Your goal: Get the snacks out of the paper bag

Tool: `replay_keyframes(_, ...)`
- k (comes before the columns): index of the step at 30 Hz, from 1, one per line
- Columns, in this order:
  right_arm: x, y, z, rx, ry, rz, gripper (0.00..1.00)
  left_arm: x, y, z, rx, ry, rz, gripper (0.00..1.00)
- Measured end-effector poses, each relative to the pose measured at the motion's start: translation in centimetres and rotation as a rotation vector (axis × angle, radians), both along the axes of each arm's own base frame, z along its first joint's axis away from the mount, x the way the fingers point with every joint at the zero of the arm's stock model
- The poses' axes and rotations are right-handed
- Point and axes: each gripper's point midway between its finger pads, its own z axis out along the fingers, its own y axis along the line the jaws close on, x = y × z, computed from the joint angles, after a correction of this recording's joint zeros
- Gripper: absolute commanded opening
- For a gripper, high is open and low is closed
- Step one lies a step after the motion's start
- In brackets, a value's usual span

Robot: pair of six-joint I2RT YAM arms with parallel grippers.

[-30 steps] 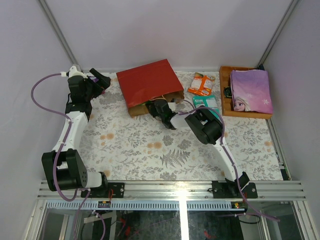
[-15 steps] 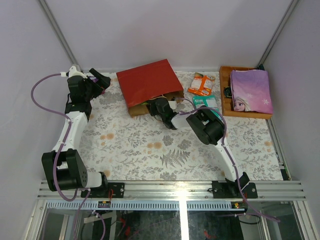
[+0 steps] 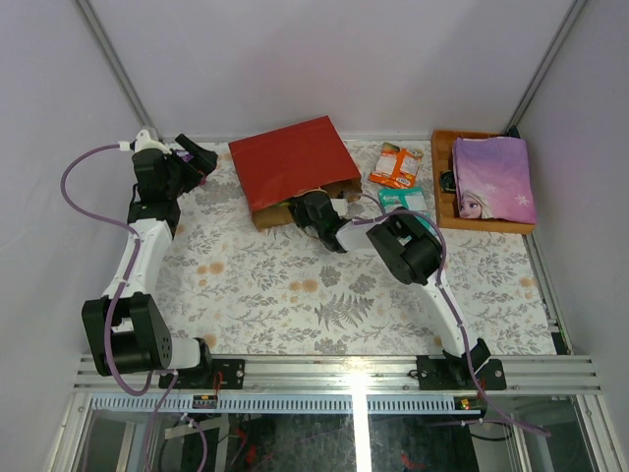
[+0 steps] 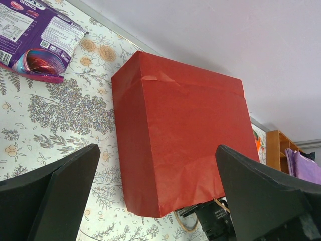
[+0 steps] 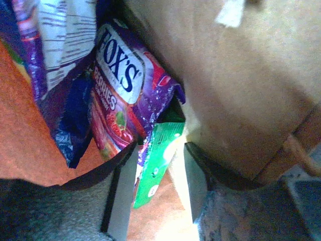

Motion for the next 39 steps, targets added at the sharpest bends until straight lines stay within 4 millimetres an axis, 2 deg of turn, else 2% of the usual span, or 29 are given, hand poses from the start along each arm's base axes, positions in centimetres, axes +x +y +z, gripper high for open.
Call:
replay_keyframes(6, 0.6, 0.4, -0.5, 0.008, 0.015, -0.005, 0.42, 0.0, 0.0, 0.0, 0.0, 0.0, 0.0, 1.0)
replay_keyframes(11, 0.9, 0.7, -0.9, -0.004, 0.027, -0.003, 0.21, 0.0, 0.0, 0.0, 0.0, 0.0, 0.0, 1.0)
replay_keyframes(18, 0.7, 0.5, -1.4, -0.016, 0.04, -0.002, 0.01, 0.0, 0.0, 0.0, 0.0, 0.0, 0.0, 1.0)
replay_keyframes(27, -0.7, -0.6, -1.5, -0.02, 0.048, 0.007, 0.0, 0.0, 0.0, -0.1, 0.0, 0.002, 0.0, 1.0)
replay_keyframes(32, -1.5, -1.0, 0.2, -0.031, 0.043, 0.025, 0.0, 0.0, 0.0, -0.1, 0.0, 0.002, 0.0, 1.0)
replay_keyframes(39, -2.1, -1.4, 5.5, 0.025, -0.02, 0.031, 0.0, 0.0, 0.0, -0.1, 0.0, 0.002, 0.0, 1.0)
